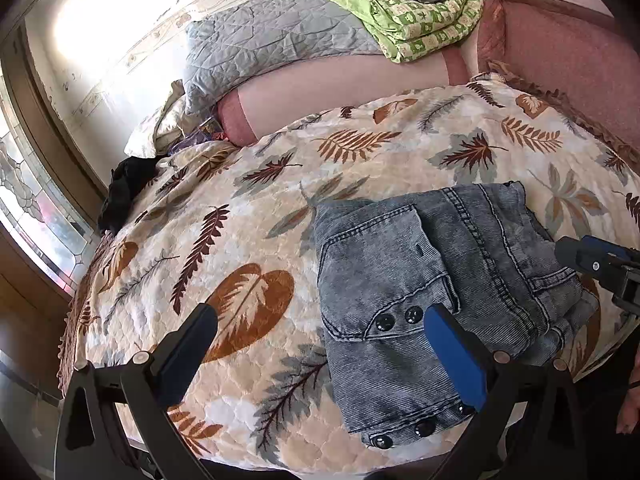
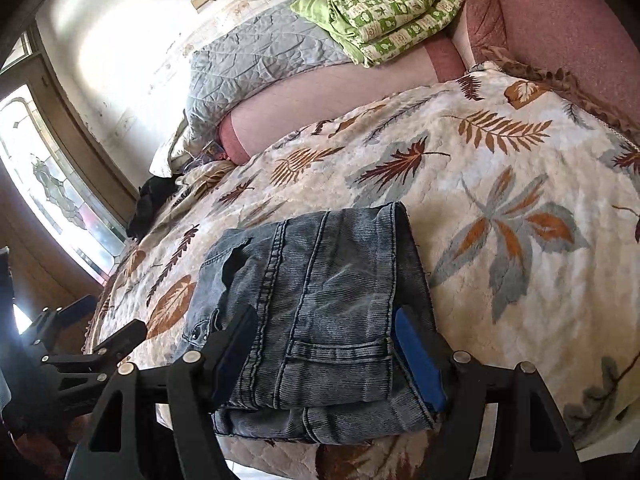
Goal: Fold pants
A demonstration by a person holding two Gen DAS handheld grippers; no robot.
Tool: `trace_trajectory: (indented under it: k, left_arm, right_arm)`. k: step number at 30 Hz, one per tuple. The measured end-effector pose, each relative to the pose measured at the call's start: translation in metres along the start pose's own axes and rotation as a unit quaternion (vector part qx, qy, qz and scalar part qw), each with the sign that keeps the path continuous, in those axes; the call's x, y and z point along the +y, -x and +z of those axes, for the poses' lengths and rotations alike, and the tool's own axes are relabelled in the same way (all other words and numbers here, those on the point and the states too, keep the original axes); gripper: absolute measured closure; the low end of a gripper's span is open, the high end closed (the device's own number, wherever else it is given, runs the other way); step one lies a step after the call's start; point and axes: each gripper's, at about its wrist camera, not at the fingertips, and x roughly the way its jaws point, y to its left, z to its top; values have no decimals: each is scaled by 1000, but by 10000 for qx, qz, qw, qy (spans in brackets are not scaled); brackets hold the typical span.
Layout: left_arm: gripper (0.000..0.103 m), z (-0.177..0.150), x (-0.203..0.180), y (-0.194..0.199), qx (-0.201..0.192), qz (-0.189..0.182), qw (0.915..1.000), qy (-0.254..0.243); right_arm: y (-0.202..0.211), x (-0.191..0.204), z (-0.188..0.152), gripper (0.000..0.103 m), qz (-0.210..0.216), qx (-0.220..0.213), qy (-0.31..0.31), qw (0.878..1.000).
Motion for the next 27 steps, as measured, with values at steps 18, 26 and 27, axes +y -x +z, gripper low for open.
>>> trace_trajectory:
  k: [18,26,27]
  left_arm:
    - [0,-10,42,-36,710,-588,9936,654]
    - [0,-21,79,-82,1368,-1270,9745,1248]
    - [0,-20,76,-86,1440,-1368,9725,1214]
  right_arm:
    - [-4,-29,-4,25,69,280,-288,9992]
    - [-17,-49,-5,25,173,589,-637,9961]
    - [-21,-54,-2,25,204,645,-755,9949]
